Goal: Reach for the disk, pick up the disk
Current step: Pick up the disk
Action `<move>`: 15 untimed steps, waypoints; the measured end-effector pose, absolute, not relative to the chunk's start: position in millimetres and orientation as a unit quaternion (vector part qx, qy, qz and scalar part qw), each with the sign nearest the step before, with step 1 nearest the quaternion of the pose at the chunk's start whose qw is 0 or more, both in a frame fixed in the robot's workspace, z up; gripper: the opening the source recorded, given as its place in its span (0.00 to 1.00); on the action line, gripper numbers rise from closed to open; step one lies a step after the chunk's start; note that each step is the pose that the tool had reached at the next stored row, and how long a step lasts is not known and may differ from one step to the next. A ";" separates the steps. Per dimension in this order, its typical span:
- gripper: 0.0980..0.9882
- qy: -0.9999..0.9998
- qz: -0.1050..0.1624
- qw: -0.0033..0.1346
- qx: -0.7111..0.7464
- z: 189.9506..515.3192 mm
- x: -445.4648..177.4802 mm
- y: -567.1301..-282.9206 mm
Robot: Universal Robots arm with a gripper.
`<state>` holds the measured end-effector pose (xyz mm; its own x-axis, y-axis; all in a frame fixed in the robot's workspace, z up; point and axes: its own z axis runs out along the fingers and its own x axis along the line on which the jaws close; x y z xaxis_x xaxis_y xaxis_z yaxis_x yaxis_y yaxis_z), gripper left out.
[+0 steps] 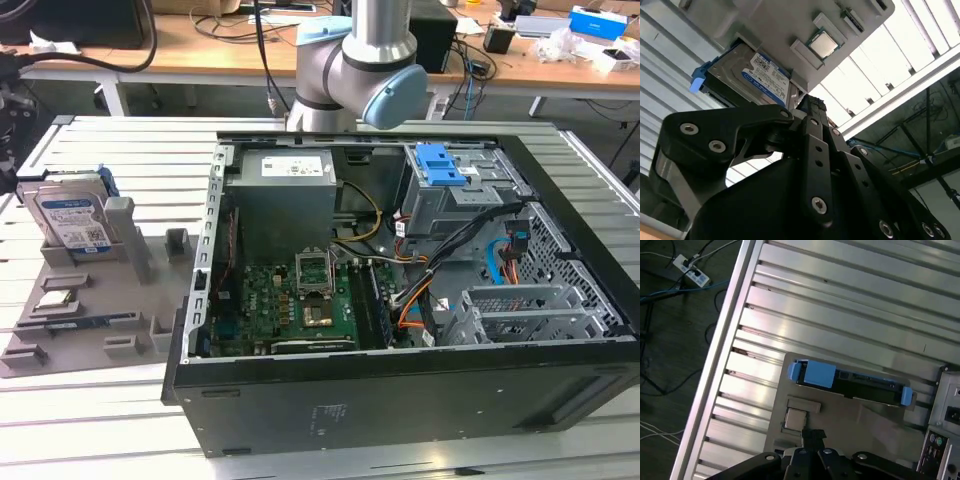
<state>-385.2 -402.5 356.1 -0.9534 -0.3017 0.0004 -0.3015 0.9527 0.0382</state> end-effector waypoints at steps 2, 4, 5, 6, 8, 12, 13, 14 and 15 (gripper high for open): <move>0.01 -0.985 -0.019 0.004 0.173 356.2 -385.2 -402.5; 0.01 -0.983 -0.019 0.004 0.185 356.1 -385.2 -402.5; 0.01 -0.981 -0.019 0.004 0.191 356.1 -385.2 -402.5; 0.01 -0.980 -0.019 0.004 0.197 356.2 -385.2 -402.5; 0.01 -0.975 -0.019 0.004 0.223 356.1 -385.2 -402.5; 0.01 -0.966 -0.018 0.005 0.260 356.1 -385.2 -402.5; 0.01 -0.963 -0.018 0.005 0.268 356.1 -385.2 -402.5; 0.01 -0.962 -0.018 0.005 0.273 356.1 -385.2 -402.5; 0.01 -0.961 -0.018 0.006 0.276 356.2 -385.2 -402.5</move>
